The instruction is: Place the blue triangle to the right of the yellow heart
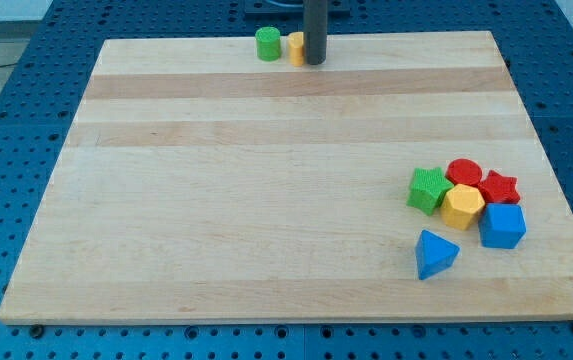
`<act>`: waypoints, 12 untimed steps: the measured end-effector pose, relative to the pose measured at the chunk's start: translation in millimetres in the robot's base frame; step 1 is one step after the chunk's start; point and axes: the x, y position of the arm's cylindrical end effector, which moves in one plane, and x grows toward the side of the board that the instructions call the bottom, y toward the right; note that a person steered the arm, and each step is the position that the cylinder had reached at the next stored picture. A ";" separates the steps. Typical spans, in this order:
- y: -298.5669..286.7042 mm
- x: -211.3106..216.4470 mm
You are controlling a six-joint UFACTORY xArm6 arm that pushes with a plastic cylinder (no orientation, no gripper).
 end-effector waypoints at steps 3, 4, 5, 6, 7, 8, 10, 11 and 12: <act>1.0 0.7; 2.2 53.3; 2.2 106.8; 2.2 159.9; 5.6 213.5; 17.2 263.1; 48.9 339.0; 73.9 369.9; 102.1 376.7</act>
